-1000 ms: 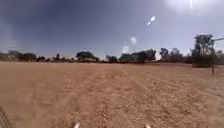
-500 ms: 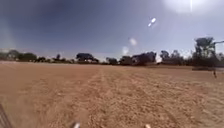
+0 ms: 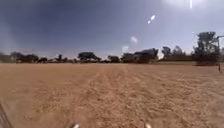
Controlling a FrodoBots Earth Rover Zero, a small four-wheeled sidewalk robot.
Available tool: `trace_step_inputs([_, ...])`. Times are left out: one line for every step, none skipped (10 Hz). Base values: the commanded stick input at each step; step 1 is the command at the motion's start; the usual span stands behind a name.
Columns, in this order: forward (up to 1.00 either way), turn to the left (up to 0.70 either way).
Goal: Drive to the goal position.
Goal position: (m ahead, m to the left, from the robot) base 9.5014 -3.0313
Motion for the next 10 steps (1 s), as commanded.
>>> trace_step_inputs([0.45, 0.00])
trace_step_inputs([0.45, 0.00])
trace_step_inputs([0.45, 0.00])
trace_step_inputs([0.45, 0.00])
trace_step_inputs([0.45, 0.00])
trace_step_inputs([0.45, 0.00])
trace_step_inputs([0.45, 0.00])
trace_step_inputs([0.45, 0.00])
trace_step_inputs([0.45, 0.00])
trace_step_inputs([0.45, 0.00])
